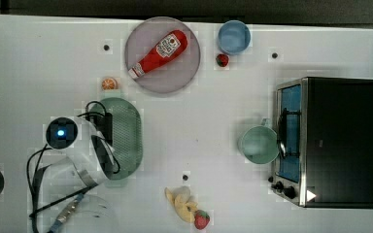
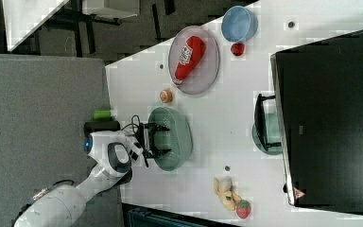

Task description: Drag strainer right to left.

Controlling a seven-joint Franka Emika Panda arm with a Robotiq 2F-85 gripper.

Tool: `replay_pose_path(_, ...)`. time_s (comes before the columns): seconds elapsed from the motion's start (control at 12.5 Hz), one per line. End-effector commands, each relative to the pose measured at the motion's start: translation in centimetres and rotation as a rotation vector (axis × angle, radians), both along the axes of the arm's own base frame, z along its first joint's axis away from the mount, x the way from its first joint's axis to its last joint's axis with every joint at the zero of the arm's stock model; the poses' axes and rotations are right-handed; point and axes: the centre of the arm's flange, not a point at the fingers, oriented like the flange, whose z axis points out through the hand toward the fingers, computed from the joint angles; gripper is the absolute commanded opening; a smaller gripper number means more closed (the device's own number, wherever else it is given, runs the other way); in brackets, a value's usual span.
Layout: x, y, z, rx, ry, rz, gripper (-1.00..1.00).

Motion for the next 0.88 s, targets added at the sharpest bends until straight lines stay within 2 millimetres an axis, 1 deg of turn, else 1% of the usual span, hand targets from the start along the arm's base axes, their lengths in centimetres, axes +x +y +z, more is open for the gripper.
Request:
replay_pose_path(0.08, -0.6, 5.0, 1.0, 0.050, 0.001, -0.030, 1.00)
replay_pose_path(0.48, -0.3, 8.5, 0.8, 0.094, 0.001, -0.044, 1.00)
replay_pose_path(0.72, -0.3, 10.1, 0.8, 0.107, -0.008, -0.029, 1.00)
replay_pose_path(0.88, -0.4, 11.0, 0.8, 0.119, 0.000, -0.078, 1.00)
